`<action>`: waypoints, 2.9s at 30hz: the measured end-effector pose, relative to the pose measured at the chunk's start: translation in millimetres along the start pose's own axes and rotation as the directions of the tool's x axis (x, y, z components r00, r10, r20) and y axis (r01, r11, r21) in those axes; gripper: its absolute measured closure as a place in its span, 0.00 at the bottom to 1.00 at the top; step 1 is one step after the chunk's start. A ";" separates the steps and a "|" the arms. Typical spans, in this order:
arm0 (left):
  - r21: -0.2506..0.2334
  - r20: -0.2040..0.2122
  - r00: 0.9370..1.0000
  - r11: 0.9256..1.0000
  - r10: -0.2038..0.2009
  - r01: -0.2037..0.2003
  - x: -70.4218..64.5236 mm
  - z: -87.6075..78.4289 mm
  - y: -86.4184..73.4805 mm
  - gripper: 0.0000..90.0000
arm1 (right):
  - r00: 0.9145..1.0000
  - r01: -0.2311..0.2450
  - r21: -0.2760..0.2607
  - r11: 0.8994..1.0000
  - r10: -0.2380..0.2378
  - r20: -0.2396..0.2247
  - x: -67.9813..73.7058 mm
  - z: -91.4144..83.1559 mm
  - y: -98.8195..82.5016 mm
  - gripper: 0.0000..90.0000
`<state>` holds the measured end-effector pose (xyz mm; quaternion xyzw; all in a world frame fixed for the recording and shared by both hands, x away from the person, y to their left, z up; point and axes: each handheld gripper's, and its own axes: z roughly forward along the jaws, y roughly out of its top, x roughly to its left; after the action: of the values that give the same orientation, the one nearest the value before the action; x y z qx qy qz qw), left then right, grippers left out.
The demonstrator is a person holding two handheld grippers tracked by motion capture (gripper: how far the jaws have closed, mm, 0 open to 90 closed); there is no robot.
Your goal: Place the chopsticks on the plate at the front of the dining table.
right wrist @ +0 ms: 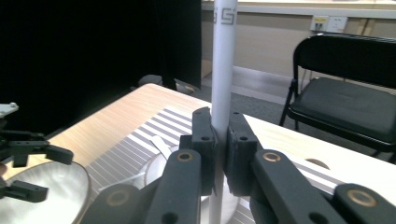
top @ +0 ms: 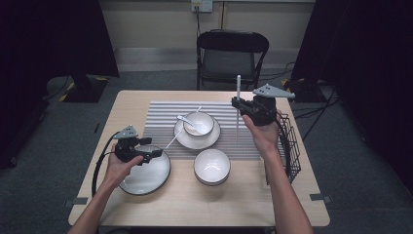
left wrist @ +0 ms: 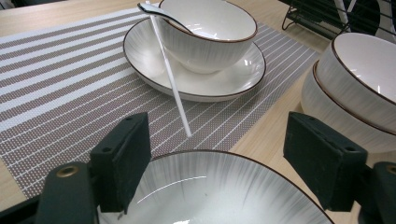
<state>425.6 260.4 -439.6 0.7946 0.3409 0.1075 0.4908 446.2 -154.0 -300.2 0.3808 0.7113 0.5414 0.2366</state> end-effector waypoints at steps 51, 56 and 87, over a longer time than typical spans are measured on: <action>-0.125 0.080 0.994 0.990 0.080 -0.069 -38.4 15.1 38.3 0.38 | 0.974 0.020 -0.027 0.999 -0.026 -0.223 74.2 52.7 7.7 0.94; -0.127 0.097 0.991 0.988 0.095 -0.083 -45.5 21.4 41.2 0.40 | 0.964 0.004 -0.035 0.999 -0.014 -0.266 84.2 57.0 10.3 0.94; -0.204 0.179 0.977 0.976 0.115 -0.078 -59.4 38.0 67.6 0.87 | 0.945 0.040 -0.019 0.999 -0.044 -0.323 110.9 74.4 6.3 0.94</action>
<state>430.1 175.8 -391.0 0.7647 0.2411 0.0880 0.5911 437.4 -20.8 -308.3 0.2701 0.7449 0.5959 0.1306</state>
